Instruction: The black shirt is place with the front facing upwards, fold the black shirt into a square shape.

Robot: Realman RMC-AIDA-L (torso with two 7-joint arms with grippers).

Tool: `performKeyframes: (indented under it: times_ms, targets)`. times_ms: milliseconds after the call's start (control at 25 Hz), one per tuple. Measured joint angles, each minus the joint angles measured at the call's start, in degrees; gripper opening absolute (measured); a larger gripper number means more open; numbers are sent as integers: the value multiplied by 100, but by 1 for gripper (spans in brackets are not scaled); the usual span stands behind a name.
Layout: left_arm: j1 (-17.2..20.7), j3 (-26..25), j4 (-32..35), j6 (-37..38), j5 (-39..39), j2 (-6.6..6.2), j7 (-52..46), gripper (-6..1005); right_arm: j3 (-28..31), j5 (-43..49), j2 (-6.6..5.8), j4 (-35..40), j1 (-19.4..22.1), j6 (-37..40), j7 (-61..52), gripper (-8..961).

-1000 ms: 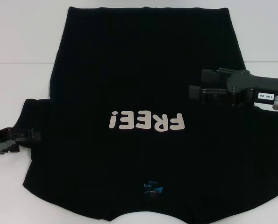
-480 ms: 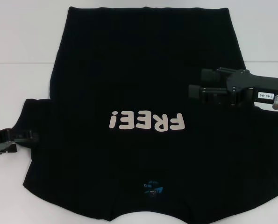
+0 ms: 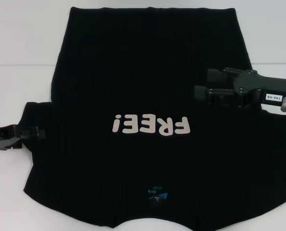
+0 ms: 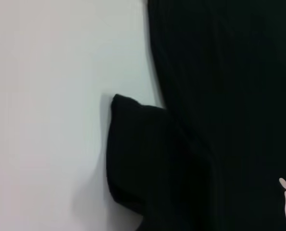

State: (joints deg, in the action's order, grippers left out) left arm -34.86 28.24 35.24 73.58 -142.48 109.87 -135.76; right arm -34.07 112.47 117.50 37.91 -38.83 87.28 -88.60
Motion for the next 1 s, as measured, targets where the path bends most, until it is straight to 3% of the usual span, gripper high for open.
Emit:
performKeyframes:
  times_ms: [920,1000]
  targets:
    - [-67,179,27,-780,12,29,115,923,128,3,48,-3,38,0,71,909]
    - [-54,191,14,-817,1,38,167,852,131,3,50,-3,46,2,71,908]
